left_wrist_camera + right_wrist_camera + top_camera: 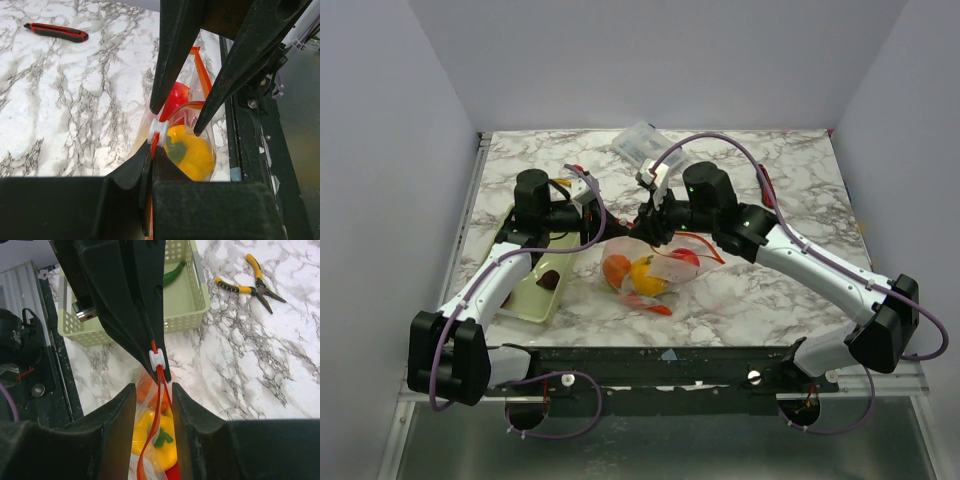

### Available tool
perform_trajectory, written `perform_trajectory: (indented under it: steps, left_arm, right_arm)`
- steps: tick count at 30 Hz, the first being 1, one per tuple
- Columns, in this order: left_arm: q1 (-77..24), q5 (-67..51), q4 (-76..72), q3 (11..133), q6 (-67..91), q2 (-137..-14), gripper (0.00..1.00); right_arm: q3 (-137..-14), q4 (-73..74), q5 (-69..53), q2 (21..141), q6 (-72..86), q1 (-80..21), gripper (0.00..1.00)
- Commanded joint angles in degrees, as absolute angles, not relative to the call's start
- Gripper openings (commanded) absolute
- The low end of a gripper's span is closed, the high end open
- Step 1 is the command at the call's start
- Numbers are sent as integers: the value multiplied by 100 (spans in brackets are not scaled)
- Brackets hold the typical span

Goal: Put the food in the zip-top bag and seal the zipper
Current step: Zip the zipper food storage bag at the center of the board.

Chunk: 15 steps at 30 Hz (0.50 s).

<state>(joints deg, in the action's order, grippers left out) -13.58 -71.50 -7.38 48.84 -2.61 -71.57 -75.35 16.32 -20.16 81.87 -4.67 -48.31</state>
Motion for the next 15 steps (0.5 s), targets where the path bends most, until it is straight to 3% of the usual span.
perform_trajectory:
  steps: [1, 8, 15]
  left_arm:
    - [-1375, -7137, -774, 5001, -387, -7163, 0]
    - [-1371, -7128, -783, 5001, -404, -7201, 0]
    - [-1371, -7177, -835, 4931, -448, -7140, 0]
  right_arm:
    - [-7753, 1466, -1916, 8310, -299, -4834, 39]
    - [-7933, 1415, -2066, 8471, -319, -4843, 42]
    - [-8171, 1494, -2125, 8691, -316, -4843, 37]
